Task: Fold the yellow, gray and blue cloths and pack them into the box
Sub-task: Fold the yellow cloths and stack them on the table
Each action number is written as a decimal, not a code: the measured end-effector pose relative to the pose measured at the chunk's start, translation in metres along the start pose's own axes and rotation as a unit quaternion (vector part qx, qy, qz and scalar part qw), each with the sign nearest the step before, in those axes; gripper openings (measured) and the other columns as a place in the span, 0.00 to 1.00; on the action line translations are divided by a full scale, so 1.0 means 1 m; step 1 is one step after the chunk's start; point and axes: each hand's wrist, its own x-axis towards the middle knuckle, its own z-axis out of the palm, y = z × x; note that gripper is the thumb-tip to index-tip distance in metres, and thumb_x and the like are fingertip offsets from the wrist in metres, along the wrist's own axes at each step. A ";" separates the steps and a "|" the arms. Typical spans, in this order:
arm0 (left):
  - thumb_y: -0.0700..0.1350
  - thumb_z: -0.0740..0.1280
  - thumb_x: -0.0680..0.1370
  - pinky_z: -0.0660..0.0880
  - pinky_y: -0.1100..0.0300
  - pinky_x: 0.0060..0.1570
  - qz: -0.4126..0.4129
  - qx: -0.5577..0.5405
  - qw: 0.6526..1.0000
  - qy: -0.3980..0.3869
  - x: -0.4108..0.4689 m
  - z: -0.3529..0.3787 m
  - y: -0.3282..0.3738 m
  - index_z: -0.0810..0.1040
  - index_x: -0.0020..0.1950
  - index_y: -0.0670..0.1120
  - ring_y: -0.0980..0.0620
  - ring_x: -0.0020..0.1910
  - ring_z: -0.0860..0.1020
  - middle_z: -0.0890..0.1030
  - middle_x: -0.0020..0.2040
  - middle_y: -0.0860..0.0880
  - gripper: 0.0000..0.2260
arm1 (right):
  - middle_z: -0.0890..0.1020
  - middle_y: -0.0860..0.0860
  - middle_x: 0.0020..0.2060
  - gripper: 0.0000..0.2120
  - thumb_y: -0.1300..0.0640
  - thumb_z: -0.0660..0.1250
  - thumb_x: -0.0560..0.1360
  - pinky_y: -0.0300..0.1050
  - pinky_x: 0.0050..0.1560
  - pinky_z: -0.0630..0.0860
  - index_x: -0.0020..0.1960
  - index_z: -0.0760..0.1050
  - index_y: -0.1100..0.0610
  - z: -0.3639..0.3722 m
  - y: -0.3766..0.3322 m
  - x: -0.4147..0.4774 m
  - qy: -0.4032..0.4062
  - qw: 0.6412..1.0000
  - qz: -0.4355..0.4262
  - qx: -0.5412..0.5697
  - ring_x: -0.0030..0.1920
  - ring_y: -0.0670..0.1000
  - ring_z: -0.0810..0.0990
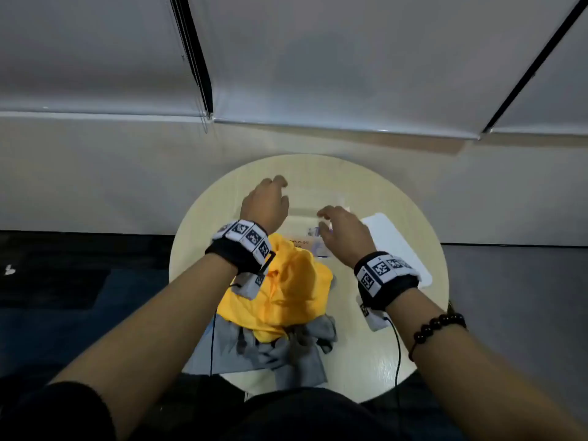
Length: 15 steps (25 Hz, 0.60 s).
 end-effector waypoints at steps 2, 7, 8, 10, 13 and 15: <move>0.41 0.59 0.82 0.76 0.48 0.48 -0.025 0.021 0.998 -0.059 -0.018 0.015 -0.013 0.74 0.64 0.50 0.40 0.53 0.78 0.77 0.59 0.44 0.13 | 0.79 0.50 0.61 0.14 0.52 0.59 0.81 0.49 0.51 0.76 0.65 0.75 0.52 0.016 -0.004 -0.012 -0.037 0.999 0.016 0.017 0.58 0.54 0.80; 0.30 0.59 0.77 0.71 0.48 0.60 -0.010 0.076 0.979 -0.190 -0.056 0.059 -0.046 0.76 0.64 0.51 0.42 0.63 0.73 0.71 0.65 0.44 0.22 | 0.78 0.50 0.58 0.12 0.52 0.61 0.81 0.52 0.51 0.79 0.63 0.74 0.51 0.060 -0.008 -0.036 -0.102 0.993 0.024 0.051 0.53 0.53 0.80; 0.30 0.60 0.76 0.66 0.48 0.64 -0.010 0.085 0.975 -0.204 -0.058 0.063 -0.051 0.76 0.65 0.52 0.42 0.67 0.70 0.69 0.69 0.45 0.23 | 0.77 0.50 0.57 0.11 0.52 0.61 0.81 0.53 0.49 0.79 0.61 0.73 0.52 0.065 -0.009 -0.038 -0.112 0.992 0.028 0.055 0.51 0.54 0.80; 0.33 0.64 0.75 0.60 0.48 0.70 -0.009 0.104 0.965 -0.242 -0.066 0.069 -0.058 0.74 0.66 0.54 0.42 0.73 0.63 0.63 0.75 0.46 0.23 | 0.75 0.51 0.55 0.09 0.51 0.62 0.80 0.54 0.47 0.79 0.59 0.72 0.53 0.079 -0.010 -0.044 -0.137 0.989 0.029 0.052 0.47 0.55 0.79; 0.38 0.68 0.76 0.58 0.48 0.70 -0.008 0.102 0.963 -0.251 -0.068 0.075 -0.067 0.73 0.67 0.56 0.42 0.73 0.62 0.63 0.74 0.47 0.22 | 0.75 0.51 0.53 0.10 0.49 0.64 0.79 0.52 0.47 0.77 0.58 0.72 0.53 0.096 -0.009 -0.046 -0.166 0.984 0.023 0.062 0.47 0.55 0.78; 0.43 0.69 0.77 0.59 0.48 0.68 -0.024 0.083 0.971 -0.221 -0.068 0.076 -0.066 0.75 0.64 0.57 0.44 0.70 0.65 0.68 0.69 0.48 0.17 | 0.74 0.51 0.55 0.16 0.46 0.66 0.79 0.52 0.50 0.77 0.63 0.72 0.53 0.104 -0.009 -0.050 -0.197 0.977 0.023 0.075 0.50 0.53 0.78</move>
